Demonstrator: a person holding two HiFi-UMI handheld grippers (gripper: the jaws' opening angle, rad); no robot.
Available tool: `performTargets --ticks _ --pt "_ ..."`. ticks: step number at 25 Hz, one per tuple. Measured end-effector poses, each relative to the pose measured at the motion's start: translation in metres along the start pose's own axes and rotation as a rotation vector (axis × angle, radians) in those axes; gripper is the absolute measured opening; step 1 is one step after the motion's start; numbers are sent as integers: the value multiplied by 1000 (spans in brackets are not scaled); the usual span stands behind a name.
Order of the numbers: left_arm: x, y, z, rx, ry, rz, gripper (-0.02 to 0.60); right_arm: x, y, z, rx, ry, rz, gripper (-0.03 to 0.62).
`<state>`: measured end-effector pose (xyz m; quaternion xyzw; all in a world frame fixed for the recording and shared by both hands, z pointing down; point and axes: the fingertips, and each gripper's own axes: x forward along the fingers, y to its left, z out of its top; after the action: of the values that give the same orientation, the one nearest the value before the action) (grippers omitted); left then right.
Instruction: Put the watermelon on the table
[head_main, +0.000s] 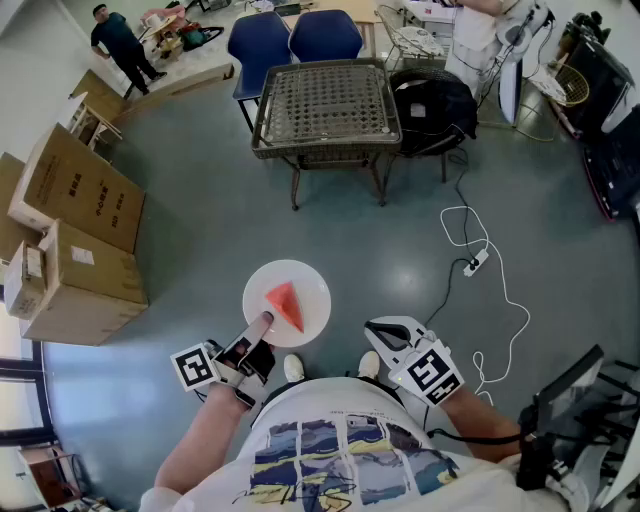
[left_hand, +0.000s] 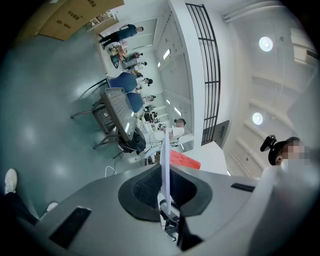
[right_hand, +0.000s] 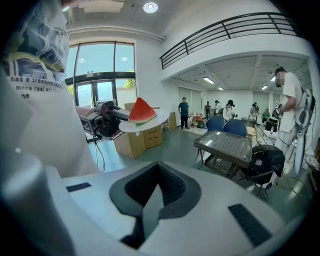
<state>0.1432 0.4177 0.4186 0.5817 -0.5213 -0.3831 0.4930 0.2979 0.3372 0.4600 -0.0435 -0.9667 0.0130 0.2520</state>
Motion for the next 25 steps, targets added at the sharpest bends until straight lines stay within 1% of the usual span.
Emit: performTargets --ticks 4,7,11,14,15,17,19,21,25 --pt "-54 12 48 27 -18 18 25 53 39 33 6 0 20 9" --pt "-86 25 81 52 -12 23 25 92 61 58 2 -5 21 9" --pt "-120 45 114 36 12 31 25 137 84 79 19 -12 11 11" --pt "-132 57 135 29 43 27 25 162 98 90 13 -11 -9 15" --pt "-133 60 143 29 54 26 25 170 100 94 11 -12 -21 28" --pt "-131 66 159 22 71 22 25 183 100 101 22 -11 -46 77" --pt "-120 70 171 12 84 7 25 191 92 108 44 -18 -70 95" --pt "-99 74 182 2 98 -11 25 195 72 112 62 -28 -102 98" --pt "-46 81 211 -14 129 -35 25 209 16 118 79 -35 -158 98"
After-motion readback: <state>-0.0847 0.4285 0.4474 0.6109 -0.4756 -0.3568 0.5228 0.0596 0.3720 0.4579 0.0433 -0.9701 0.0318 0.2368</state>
